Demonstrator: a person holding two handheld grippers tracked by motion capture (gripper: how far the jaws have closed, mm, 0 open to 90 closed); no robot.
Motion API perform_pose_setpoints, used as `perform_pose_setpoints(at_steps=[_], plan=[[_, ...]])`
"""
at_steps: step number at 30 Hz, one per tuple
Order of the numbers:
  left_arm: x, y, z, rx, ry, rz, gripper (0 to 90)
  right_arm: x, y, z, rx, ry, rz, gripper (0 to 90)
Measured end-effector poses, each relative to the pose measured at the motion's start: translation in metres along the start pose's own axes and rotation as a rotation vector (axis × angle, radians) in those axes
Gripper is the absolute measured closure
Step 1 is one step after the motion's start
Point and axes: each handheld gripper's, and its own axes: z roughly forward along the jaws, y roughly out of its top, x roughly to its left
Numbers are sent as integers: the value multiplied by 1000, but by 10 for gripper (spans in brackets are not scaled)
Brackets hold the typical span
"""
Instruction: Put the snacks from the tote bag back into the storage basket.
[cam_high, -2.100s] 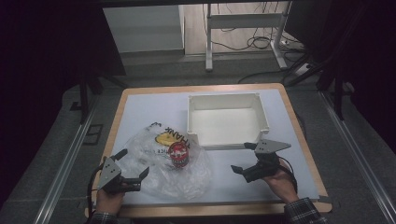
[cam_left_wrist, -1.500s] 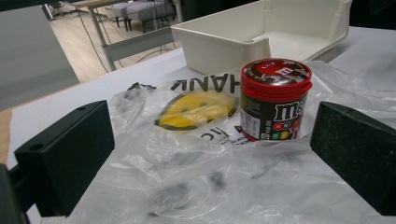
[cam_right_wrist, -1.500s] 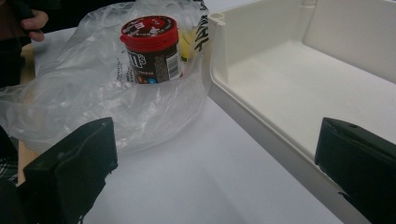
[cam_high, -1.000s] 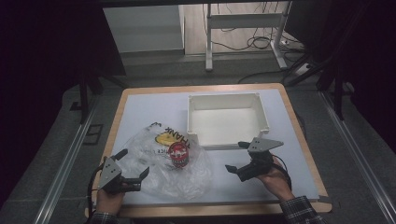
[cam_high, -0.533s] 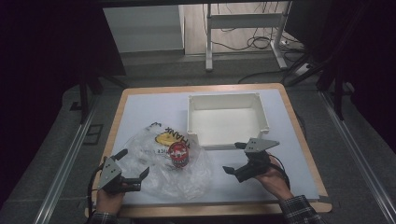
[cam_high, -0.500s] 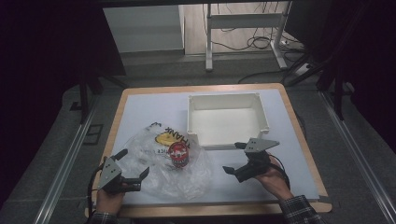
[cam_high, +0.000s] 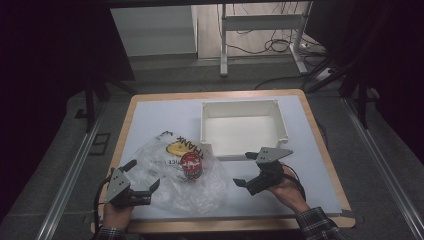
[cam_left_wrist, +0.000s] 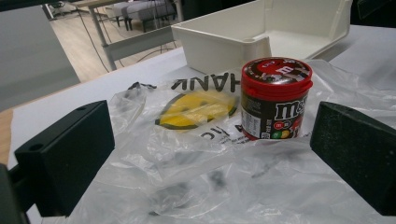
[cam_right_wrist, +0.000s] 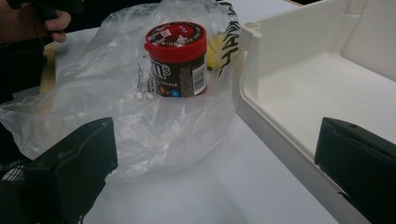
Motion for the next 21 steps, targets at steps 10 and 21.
perform_pose_setpoints(at_steps=[10, 21], plan=[[0, 0, 0, 2, 0, 3, 0, 3, 4, 14, 27, 44, -5, 0], [-1, 0, 1, 4, -1, 5, 0, 5, 9, 27, 46, 47, -27, 0]])
